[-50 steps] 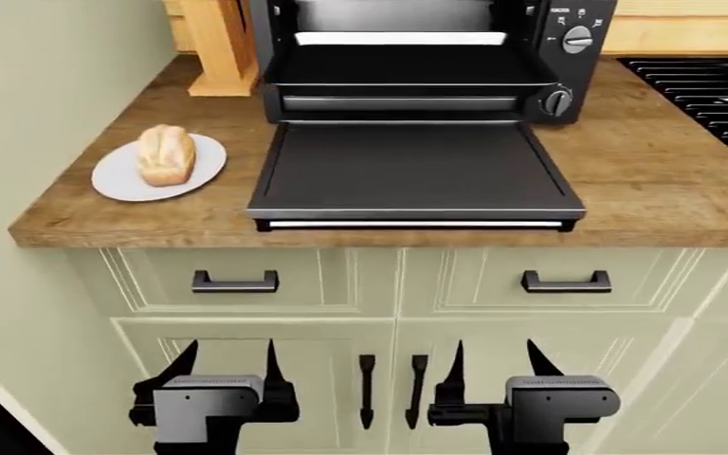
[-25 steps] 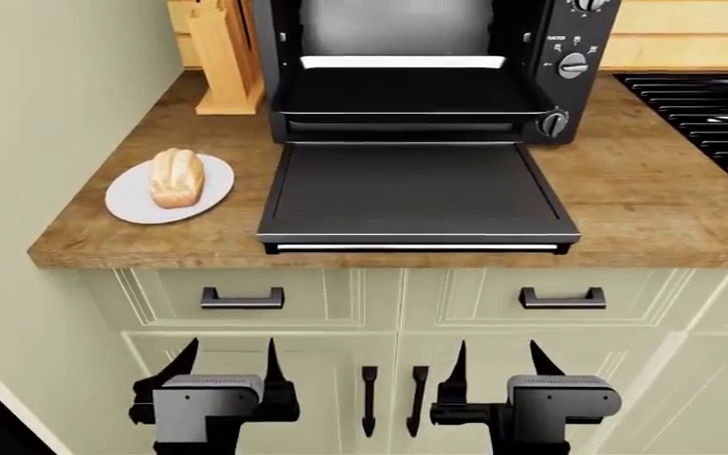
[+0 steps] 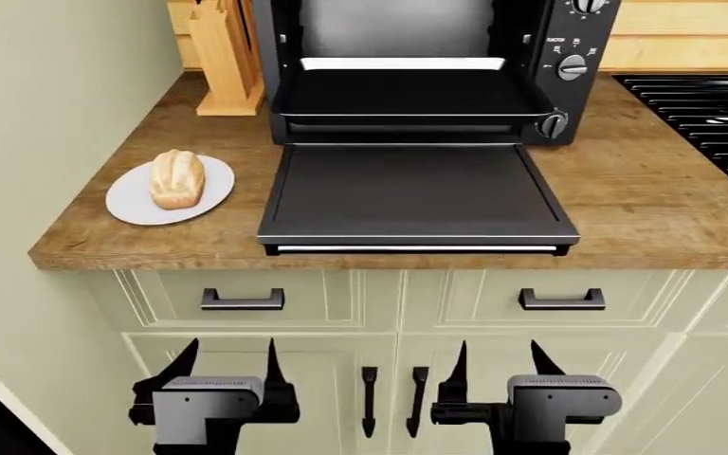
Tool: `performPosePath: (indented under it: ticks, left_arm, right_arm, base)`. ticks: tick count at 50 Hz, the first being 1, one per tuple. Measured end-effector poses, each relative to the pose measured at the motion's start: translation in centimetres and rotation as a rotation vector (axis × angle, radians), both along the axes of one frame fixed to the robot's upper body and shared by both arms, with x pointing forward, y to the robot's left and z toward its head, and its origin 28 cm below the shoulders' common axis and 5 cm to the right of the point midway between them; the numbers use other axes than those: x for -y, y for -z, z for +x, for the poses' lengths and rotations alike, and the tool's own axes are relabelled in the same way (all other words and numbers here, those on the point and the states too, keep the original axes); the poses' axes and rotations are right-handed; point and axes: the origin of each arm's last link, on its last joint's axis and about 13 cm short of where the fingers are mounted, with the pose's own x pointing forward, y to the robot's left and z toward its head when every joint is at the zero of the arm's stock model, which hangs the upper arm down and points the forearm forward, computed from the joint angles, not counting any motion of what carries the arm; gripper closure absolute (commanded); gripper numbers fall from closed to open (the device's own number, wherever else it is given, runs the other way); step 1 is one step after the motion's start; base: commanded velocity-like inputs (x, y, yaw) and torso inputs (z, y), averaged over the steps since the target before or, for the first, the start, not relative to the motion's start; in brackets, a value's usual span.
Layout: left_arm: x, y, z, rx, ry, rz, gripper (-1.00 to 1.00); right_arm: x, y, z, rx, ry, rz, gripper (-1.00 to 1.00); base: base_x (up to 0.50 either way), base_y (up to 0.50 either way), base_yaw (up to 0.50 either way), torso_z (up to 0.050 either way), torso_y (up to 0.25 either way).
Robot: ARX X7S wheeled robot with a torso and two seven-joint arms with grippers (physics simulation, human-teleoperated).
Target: Place the bread on the tray of the toaster oven.
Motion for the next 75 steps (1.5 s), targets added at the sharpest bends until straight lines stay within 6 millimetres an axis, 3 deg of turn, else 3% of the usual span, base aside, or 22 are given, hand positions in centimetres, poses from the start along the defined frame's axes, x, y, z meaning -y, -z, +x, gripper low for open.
performPosePath:
  ticks: [17, 27, 37, 49, 56, 65, 75]
  left_arm:
    - [-0.2, -0.3, 0.0, 0.005, -0.017, 0.003, -1.00]
    - [-0.4, -2.4, 0.5, 0.023, -0.010, 0.008, -1.00]
    - [-1.3, -6.7, 1.5, 0.045, 0.011, 0.013, -1.00]
    - [-3.9, -15.2, 4.1, 0.017, 0.006, -0.004, -1.00]
    - [-5.3, -19.2, 5.6, -0.029, 0.001, 0.023, -1.00]
    - [-6.5, -22.8, 7.3, -0.097, -0.005, 0.041, -1.00]
    - [-7.3, -24.2, 8.3, -0.172, -0.017, 0.061, -1.00]
  right_arm:
    - [-0.1, -0.2, 0.0, 0.006, -0.011, 0.004, -1.00]
    - [0.5, -2.7, 0.7, 0.041, 0.000, 0.011, -1.00]
    - [1.8, -7.5, 2.2, 0.082, -0.009, -0.009, -1.00]
    - [4.7, -15.2, 4.4, 0.100, -0.020, 0.009, -1.00]
    - [6.1, -19.7, 5.6, 0.107, -0.037, 0.012, -1.00]
    - [7.2, -24.2, 5.9, 0.121, -0.049, -0.010, -1.00]
    - [7.9, -26.6, 5.5, 0.112, -0.054, -0.019, -1.00]
  base:
    - [0.00, 0.00, 0.00, 0.000, 0.000]
    - [0.00, 0.00, 0.00, 0.000, 0.000]
    - [0.00, 0.00, 0.00, 0.000, 0.000]
    - [0.00, 0.00, 0.00, 0.000, 0.000]
    - [0.00, 0.00, 0.00, 0.000, 0.000]
    - [0.20, 0.00, 0.00, 0.000, 0.000]
    - [0.36, 0.00, 0.00, 0.000, 0.000]
